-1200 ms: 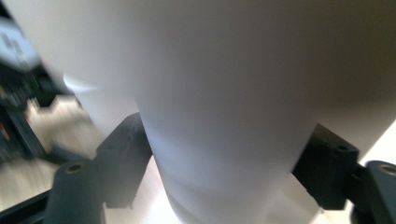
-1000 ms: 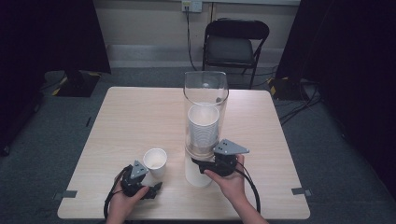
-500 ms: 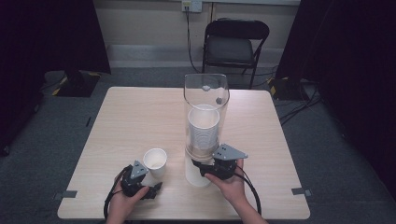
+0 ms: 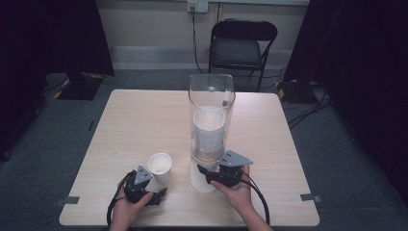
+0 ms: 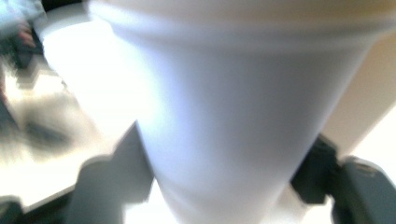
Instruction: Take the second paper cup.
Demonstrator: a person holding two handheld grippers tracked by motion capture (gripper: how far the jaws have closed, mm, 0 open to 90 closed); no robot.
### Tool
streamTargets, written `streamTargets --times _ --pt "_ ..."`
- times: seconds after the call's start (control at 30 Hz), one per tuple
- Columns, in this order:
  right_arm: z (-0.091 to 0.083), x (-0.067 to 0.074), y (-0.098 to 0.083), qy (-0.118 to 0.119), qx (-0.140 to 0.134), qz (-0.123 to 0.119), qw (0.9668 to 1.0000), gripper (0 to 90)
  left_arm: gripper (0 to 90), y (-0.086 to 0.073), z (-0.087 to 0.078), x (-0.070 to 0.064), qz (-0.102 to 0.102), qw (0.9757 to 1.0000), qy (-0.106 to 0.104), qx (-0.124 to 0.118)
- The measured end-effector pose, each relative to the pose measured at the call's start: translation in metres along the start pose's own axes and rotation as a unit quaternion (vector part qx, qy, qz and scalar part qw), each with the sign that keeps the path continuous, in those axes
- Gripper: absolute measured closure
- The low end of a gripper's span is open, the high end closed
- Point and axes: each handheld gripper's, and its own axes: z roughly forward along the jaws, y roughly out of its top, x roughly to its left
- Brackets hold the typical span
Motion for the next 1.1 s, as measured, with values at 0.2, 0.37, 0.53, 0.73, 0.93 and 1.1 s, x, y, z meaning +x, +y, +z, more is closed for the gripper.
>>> streamTargets --times 0.2,0.37,0.53,0.73,0.93,1.1 --pt "-0.005 -0.001 -0.035 0.012 0.066 0.011 0.9977 34.2 7.1 0.0 0.0 0.0 0.005 1.0 -0.001 0.002" --pt "-0.008 -0.012 -0.032 0.02 0.082 -0.004 0.9964 32.8 6.6 0.0 0.0 0.001 0.007 1.0 -0.001 0.004" --pt "-0.016 -0.013 -0.038 0.024 0.08 -0.01 0.9964 32.5 6.6 0.0 0.0 0.001 0.007 1.0 -0.002 0.004" --pt "-0.023 -0.016 -0.039 0.026 0.087 -0.03 0.9954 32.6 6.6 0.0 0.0 0.001 0.007 1.0 -0.002 0.004" --pt "-0.031 -0.023 -0.044 0.015 0.103 -0.033 0.9941 32.5 6.6 0.0 0.0 0.001 0.007 1.0 -0.001 0.004" --pt "-0.045 -0.037 -0.049 -0.008 0.089 -0.015 0.9959 31.8 6.6 0.0 0.0 0.001 0.007 1.0 -0.002 0.004"
